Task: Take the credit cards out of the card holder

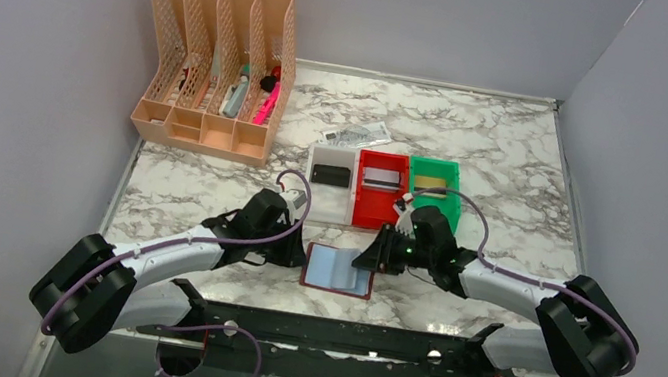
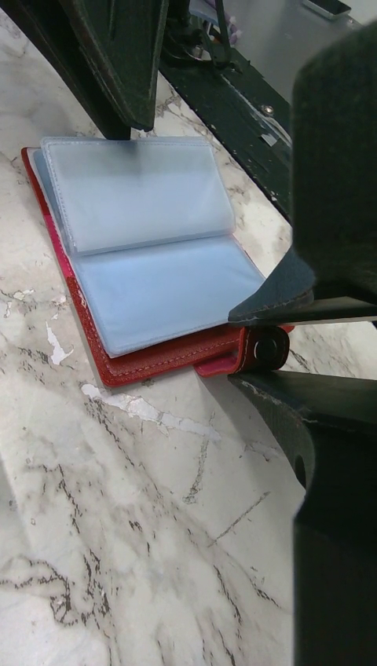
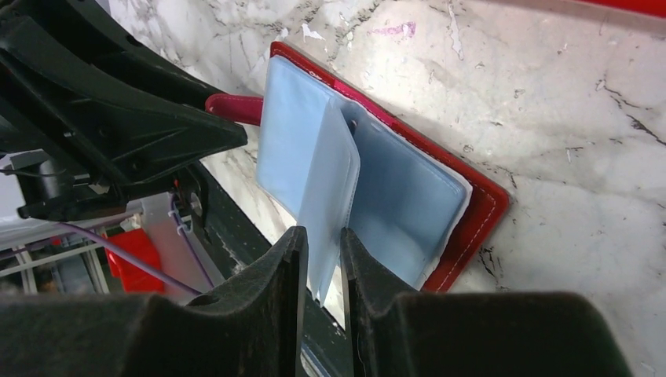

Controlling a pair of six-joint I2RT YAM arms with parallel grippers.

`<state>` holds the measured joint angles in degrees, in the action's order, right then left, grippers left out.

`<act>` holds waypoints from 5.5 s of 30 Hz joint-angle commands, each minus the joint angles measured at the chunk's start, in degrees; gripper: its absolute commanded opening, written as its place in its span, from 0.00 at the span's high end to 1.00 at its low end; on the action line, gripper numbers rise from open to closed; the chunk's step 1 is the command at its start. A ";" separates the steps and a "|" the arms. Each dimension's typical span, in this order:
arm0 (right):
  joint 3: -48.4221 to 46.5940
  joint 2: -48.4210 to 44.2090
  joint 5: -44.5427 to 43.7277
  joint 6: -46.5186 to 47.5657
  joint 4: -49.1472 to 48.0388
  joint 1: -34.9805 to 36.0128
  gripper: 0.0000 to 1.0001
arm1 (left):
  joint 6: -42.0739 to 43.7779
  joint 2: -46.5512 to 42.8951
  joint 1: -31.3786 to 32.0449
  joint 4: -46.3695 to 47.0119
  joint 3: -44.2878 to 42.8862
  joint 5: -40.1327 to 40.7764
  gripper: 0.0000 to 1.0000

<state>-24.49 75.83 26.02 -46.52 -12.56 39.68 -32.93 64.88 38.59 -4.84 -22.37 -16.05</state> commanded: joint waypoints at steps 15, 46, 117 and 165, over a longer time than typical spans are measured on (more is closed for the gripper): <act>-4.37 -1.13 -6.25 3.08 11.65 0.66 0.72 | 0.52 -1.07 0.11 0.38 -1.49 -1.95 0.72; -4.35 3.99 -6.92 2.67 10.18 1.72 0.70 | 0.67 -1.51 0.09 -0.08 -1.43 -2.37 0.73; -4.54 1.68 -9.87 3.89 14.80 2.33 0.67 | 0.72 -0.89 0.27 -0.03 -1.66 -2.86 0.76; -8.35 -1.96 -5.37 3.91 14.29 4.09 0.85 | 0.47 0.72 1.40 0.25 -2.88 -2.93 0.79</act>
<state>-33.30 73.10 20.75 -42.24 2.26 43.46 -32.95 65.95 39.53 -5.45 -23.92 -17.63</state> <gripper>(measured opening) 0.160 0.217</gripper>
